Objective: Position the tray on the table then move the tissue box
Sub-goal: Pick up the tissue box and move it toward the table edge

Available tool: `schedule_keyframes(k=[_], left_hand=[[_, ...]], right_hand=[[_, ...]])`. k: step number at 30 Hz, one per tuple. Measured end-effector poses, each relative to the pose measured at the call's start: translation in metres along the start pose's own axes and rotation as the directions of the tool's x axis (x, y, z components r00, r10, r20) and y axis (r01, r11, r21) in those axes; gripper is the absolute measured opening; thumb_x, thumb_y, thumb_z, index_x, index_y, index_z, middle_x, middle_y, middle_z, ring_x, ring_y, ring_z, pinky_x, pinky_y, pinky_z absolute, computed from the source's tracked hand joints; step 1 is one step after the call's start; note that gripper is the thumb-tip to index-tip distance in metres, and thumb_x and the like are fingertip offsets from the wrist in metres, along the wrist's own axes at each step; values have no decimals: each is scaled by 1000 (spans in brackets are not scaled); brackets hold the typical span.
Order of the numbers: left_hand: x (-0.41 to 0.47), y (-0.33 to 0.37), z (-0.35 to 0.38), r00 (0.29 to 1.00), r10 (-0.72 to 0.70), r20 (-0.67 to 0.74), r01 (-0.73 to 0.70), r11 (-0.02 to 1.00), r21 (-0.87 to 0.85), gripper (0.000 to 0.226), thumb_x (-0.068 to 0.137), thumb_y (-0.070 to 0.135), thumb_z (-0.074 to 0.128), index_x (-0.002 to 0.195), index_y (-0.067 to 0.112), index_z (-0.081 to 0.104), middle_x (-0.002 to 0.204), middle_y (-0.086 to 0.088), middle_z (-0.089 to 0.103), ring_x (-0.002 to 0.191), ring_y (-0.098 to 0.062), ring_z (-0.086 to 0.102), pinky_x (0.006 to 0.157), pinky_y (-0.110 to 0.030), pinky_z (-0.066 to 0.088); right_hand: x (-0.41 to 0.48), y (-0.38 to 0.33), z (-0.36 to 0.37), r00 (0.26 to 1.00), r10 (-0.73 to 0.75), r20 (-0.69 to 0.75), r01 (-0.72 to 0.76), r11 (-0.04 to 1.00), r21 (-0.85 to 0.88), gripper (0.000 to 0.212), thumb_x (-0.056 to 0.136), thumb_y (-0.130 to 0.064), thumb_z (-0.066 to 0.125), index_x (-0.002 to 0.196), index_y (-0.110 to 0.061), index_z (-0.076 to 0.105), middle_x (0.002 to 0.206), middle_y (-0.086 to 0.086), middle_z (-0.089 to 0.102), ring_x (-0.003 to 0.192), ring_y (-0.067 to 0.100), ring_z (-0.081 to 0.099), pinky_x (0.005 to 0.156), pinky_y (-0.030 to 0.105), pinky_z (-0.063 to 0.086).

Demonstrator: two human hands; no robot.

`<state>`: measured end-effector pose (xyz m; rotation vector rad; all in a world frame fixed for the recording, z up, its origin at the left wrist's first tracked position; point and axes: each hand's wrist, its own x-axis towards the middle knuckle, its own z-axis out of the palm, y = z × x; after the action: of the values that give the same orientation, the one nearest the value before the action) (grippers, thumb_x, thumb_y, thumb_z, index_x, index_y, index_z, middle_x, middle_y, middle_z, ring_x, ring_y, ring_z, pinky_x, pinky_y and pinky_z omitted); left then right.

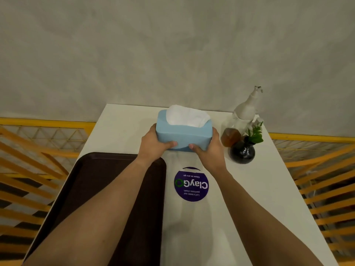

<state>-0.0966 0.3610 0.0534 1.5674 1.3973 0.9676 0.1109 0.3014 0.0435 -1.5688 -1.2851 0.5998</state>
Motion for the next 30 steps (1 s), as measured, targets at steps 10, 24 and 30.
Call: schedule_keyframes(k=[10, 24, 30], left_hand=[[1, -22, -76, 1000, 15, -1, -15, 1000, 1, 79, 67, 34, 93, 133, 28, 50, 114, 12, 59, 103, -11, 57, 70, -12, 45], [5, -70, -193, 998, 35, -58, -35, 999, -7, 80, 68, 29, 93, 136, 22, 52, 123, 4, 64, 110, -15, 60, 87, -31, 55], [79, -104, -217, 995, 9, -99, -11, 1000, -27, 73, 69, 27, 92, 130, 28, 52, 105, 21, 59, 92, 3, 57, 61, 0, 44]], right_hand=[[-20, -46, 61, 999, -36, 4, 36, 999, -19, 85, 82, -38, 83, 149, -25, 33, 139, -5, 51, 120, 12, 55, 94, 27, 53], [-31, -91, 176, 996, -72, 43, 74, 996, -46, 85, 80, -41, 83, 148, -29, 34, 134, -14, 50, 116, 9, 54, 97, 33, 53], [41, -79, 236, 992, -73, 105, 78, 996, -45, 83, 81, -44, 82, 148, -35, 32, 133, -18, 50, 116, 8, 55, 95, 27, 52]])
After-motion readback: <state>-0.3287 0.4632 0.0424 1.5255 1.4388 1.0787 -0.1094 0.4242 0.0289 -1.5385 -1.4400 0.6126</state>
